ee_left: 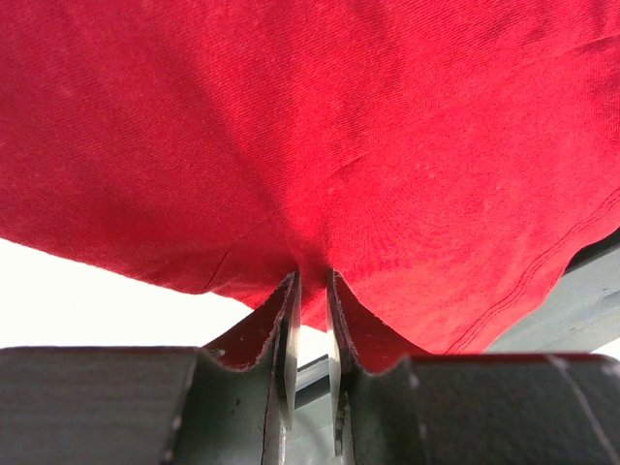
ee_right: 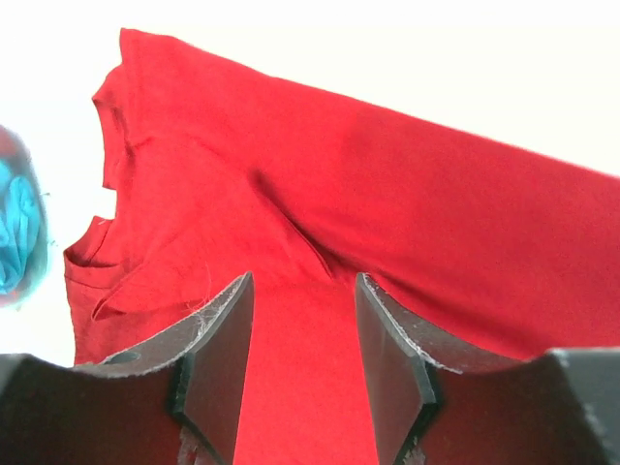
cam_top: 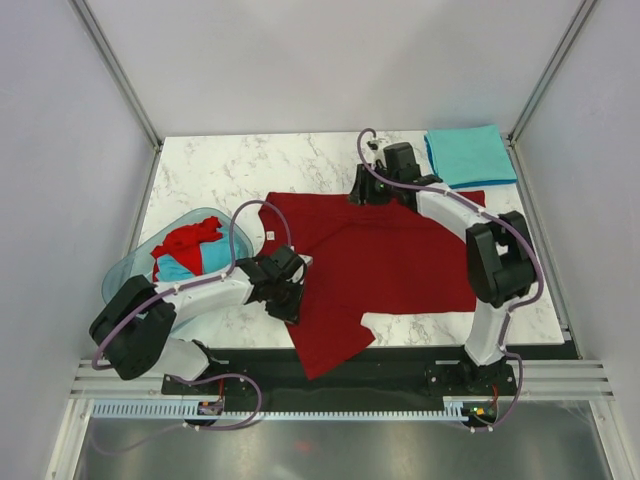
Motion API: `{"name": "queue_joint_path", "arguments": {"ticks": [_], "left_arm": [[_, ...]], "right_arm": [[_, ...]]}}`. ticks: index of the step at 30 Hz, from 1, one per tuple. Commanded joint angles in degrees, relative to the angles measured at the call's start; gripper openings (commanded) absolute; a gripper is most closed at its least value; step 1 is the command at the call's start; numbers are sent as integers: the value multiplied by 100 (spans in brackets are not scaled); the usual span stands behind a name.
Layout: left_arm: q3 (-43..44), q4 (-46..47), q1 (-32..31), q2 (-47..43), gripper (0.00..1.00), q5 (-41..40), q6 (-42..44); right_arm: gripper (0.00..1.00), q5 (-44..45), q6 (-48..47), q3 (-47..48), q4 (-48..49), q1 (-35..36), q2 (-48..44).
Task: Fold and stack the t-shirts
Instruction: Fold the tshirt
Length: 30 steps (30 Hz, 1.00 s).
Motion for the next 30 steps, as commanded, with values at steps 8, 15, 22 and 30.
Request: {"name": "queue_joint_path", "arguments": {"ticks": [8,15,22,30], "left_arm": [[-139,142,17,-660,24,-9,-188],[809,-324,789,-847,33,51,65],[1540,-316,2011,-285,36,544,725],[2155,-245,2188,594,35,729,945]], "right_arm": [[54,-1242,-937,1681,-49,282,1471],[55,-1260,-1342,2465,-472,458,2236],[54,-1365,-1571,2958,-789,554,2703],[52,-1023,-1834,2897,-886,686,2650]]}}
